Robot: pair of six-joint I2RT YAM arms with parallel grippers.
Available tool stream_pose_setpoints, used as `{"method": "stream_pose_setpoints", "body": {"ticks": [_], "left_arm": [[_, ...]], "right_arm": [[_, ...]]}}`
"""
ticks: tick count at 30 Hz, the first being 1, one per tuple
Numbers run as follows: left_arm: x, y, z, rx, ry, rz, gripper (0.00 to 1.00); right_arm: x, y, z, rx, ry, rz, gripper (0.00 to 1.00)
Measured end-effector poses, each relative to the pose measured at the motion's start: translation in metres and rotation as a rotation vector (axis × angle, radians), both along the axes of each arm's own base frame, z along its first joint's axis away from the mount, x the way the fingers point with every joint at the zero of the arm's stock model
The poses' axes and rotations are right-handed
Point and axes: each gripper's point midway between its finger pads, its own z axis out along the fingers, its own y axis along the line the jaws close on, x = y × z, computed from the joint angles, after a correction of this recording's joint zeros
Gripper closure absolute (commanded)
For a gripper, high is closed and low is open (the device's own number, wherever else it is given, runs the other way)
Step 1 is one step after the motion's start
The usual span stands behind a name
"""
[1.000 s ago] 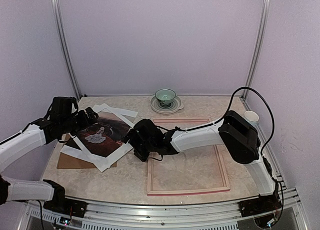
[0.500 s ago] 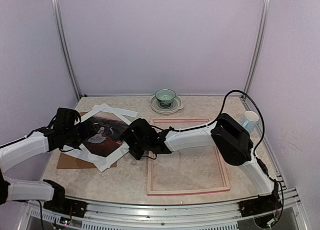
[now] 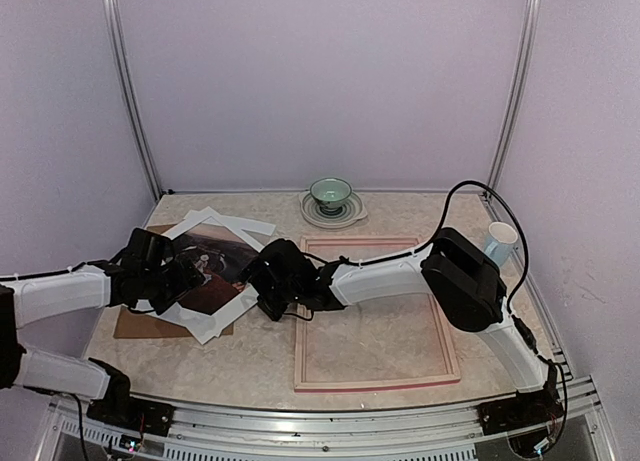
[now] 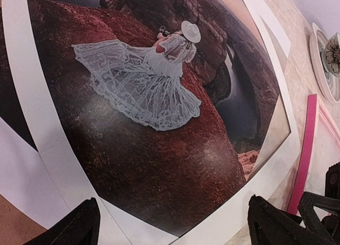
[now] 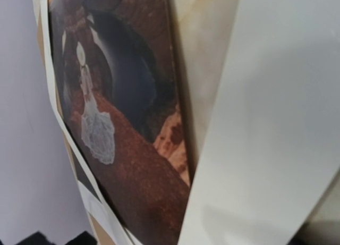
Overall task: Put the photo into the frame
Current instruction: Pick up the mat board from the photo.
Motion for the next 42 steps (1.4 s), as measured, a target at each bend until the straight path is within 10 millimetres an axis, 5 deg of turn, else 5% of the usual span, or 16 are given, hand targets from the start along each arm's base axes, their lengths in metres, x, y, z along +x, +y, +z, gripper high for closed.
{"method": "stream_pose_setpoints", "body": {"ticks": [13, 42], "left_arm": [[-0.009, -0.003, -0.033, -0.015, 0.093, 0.015, 0.05], [-0.004, -0.012, -0.032, -0.023, 0.069, -0.002, 0.05]], "right_arm": [[0.000, 0.002, 0.000, 0.046, -0.014, 0.001, 0.07], [-0.006, 0.004, 0.003, 0.151, -0.030, 0.025, 0.10]]}}
